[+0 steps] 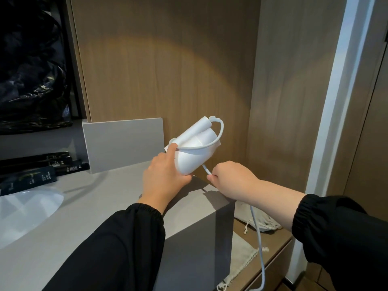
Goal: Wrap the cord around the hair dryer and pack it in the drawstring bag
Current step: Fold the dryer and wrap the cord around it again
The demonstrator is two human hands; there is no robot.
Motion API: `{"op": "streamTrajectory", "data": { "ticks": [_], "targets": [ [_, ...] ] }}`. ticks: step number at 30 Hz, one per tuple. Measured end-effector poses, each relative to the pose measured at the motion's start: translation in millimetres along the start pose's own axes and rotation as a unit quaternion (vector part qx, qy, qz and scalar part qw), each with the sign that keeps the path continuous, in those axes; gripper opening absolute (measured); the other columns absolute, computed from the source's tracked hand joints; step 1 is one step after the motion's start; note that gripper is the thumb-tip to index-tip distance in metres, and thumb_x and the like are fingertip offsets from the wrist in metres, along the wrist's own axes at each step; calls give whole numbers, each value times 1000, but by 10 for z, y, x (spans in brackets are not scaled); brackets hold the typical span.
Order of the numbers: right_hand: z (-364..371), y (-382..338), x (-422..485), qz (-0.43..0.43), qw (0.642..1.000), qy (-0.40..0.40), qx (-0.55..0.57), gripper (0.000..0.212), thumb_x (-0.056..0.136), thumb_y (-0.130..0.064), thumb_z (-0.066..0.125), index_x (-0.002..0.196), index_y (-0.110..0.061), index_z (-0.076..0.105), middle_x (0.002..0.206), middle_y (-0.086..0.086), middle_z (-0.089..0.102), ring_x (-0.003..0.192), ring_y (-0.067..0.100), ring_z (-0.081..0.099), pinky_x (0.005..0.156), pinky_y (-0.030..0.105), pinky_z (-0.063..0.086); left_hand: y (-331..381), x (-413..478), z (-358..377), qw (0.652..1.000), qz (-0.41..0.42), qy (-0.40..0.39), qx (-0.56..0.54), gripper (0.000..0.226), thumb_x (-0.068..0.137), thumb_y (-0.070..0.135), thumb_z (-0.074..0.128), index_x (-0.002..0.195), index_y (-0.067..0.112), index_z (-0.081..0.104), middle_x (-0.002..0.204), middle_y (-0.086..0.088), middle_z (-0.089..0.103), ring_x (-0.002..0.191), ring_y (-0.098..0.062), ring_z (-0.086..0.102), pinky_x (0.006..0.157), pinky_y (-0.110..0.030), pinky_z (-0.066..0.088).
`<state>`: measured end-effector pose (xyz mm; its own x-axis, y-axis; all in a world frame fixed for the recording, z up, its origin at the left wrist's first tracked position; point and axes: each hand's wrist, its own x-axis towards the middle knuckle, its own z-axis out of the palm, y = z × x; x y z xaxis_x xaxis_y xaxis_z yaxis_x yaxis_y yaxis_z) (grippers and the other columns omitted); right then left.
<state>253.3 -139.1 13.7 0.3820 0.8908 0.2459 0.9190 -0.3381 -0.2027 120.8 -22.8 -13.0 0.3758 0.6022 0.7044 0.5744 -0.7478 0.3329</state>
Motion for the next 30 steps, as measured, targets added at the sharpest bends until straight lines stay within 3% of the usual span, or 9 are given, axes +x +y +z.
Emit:
{"op": "streamTrajectory", "data": {
  "ticks": [4, 8, 10, 14, 17, 19, 23, 26, 30],
  "targets": [
    [-54, -110, -41, 9, 1000, 10, 24, 12, 96, -27, 54, 87, -20, 57, 70, -4, 53, 63, 12, 57, 65, 20, 48, 2, 19, -15, 1000, -19, 11, 2, 84, 67, 47, 76, 134, 28, 30, 109, -5, 57, 98, -24, 53, 66, -35, 47],
    [-153, -159, -78, 42, 989, -36, 139, 23, 94, -21, 56, 74, -14, 61, 65, 3, 55, 53, 11, 53, 55, 20, 47, 3, 22, -22, 999, -34, 12, 16, 82, 70, 44, 74, 136, 26, 29, 108, -7, 56, 99, -26, 53, 63, -32, 40],
    [-208, -161, -116, 73, 960, -103, 250, 16, 94, -18, 57, 82, -10, 64, 62, 6, 55, 44, 12, 46, 52, 22, 47, -21, 36, -23, 999, -46, 17, 20, 80, 70, 43, 73, 135, 26, 30, 105, -8, 55, 96, -26, 53, 61, -31, 39],
    [-321, -54, -236, 91, 827, -268, 485, 21, 94, -3, 48, 112, -8, 57, 63, 8, 51, 46, 11, 38, 47, 20, 40, -112, 82, -3, 997, -71, 21, 27, 76, 70, 42, 72, 132, 27, 30, 102, -9, 55, 94, -29, 54, 61, -33, 41],
    [-351, -41, -358, 20, 840, -327, 432, 27, 96, 1, 43, 115, -13, 57, 74, 8, 55, 54, 11, 43, 52, 20, 43, -271, 114, 17, 994, -106, 10, 28, 76, 69, 44, 72, 131, 26, 32, 103, -9, 57, 94, -30, 55, 63, -35, 44],
    [-360, -79, -414, -15, 880, -304, 364, 32, 96, 4, 42, 117, -15, 56, 79, 6, 55, 58, 11, 45, 54, 19, 45, -372, 124, 15, 992, -116, -3, 42, 75, 68, 46, 72, 130, 27, 33, 103, -9, 58, 93, -30, 56, 65, -36, 48],
    [-378, -157, -428, -77, 953, -149, 252, 28, 97, 0, 45, 109, -18, 63, 82, -2, 54, 68, 9, 49, 61, 17, 43, -397, 111, 0, 994, -79, -13, 80, 72, 68, 45, 73, 126, 28, 34, 102, -8, 57, 91, -28, 55, 60, -32, 45],
    [-424, -167, -411, -120, 970, -36, 209, 27, 97, -4, 47, 105, -18, 69, 87, -6, 60, 85, 12, 56, 68, 15, 45, -333, 108, -20, 995, -39, -18, 85, 77, 69, 44, 74, 131, 29, 31, 105, -9, 56, 93, -28, 54, 62, -34, 49],
    [-547, -71, -397, -165, 965, 74, 189, 25, 95, -4, 49, 100, -13, 71, 85, -1, 64, 82, 15, 57, 76, 27, 50, -236, 85, -48, 992, 47, -10, 120, 83, 70, 37, 76, 139, 28, 31, 101, -10, 54, 90, -28, 51, 56, -32, 42]
  ]
}}
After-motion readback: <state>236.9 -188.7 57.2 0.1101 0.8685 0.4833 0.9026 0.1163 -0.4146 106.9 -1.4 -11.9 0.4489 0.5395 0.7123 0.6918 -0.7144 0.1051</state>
